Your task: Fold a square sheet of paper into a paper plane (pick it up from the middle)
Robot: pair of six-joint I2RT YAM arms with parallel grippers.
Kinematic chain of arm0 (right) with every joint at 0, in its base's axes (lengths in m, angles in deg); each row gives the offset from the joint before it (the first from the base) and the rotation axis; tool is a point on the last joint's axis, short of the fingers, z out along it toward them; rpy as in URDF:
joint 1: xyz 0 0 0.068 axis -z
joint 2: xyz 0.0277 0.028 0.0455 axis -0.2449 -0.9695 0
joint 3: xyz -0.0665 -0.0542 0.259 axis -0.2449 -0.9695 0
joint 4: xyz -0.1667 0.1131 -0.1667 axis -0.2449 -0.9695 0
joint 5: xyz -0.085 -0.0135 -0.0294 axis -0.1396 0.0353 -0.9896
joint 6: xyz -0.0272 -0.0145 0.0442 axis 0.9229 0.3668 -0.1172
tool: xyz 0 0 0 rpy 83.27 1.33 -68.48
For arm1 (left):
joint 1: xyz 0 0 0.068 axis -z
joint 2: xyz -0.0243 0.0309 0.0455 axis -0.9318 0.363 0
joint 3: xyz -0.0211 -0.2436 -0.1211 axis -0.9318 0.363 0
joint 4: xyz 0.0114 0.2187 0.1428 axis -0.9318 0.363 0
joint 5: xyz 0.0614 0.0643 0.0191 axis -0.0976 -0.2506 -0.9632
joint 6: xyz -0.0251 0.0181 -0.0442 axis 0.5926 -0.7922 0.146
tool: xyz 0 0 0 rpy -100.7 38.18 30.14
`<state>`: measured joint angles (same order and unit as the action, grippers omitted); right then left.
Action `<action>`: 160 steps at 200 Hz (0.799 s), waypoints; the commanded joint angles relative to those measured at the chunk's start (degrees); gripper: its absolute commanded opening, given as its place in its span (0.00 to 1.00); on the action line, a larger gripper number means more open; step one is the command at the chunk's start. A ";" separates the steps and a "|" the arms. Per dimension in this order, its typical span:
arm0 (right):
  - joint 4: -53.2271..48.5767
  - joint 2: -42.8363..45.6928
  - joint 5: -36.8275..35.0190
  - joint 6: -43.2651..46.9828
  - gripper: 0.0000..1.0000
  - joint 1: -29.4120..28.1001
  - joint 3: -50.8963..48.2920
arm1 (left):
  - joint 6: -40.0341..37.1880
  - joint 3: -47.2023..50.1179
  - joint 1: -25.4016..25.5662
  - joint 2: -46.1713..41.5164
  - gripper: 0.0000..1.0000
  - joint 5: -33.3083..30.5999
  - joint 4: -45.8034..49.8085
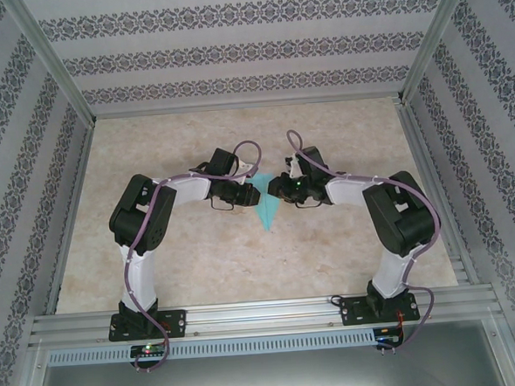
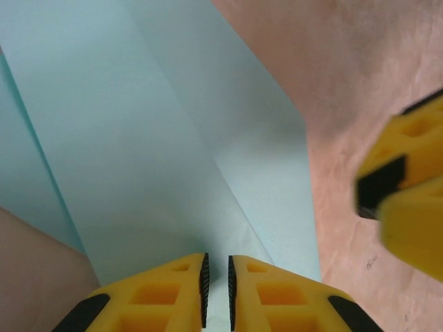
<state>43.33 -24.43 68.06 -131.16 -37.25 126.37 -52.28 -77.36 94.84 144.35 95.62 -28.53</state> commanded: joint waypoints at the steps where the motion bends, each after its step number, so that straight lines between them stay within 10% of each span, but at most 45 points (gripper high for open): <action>1: -1.38 -2.91 2.04 2.18 0.24 0.71 2.83 | 0.65 -2.15 0.07 -3.09 0.21 1.18 3.48; 160: -5.07 -12.75 5.80 5.20 0.33 1.19 13.49 | -1.29 -0.83 -0.27 -5.30 0.31 -6.31 6.81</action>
<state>39.65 -36.04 71.99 -127.89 -36.77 138.21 -52.71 -79.06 94.84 140.44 89.84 -22.50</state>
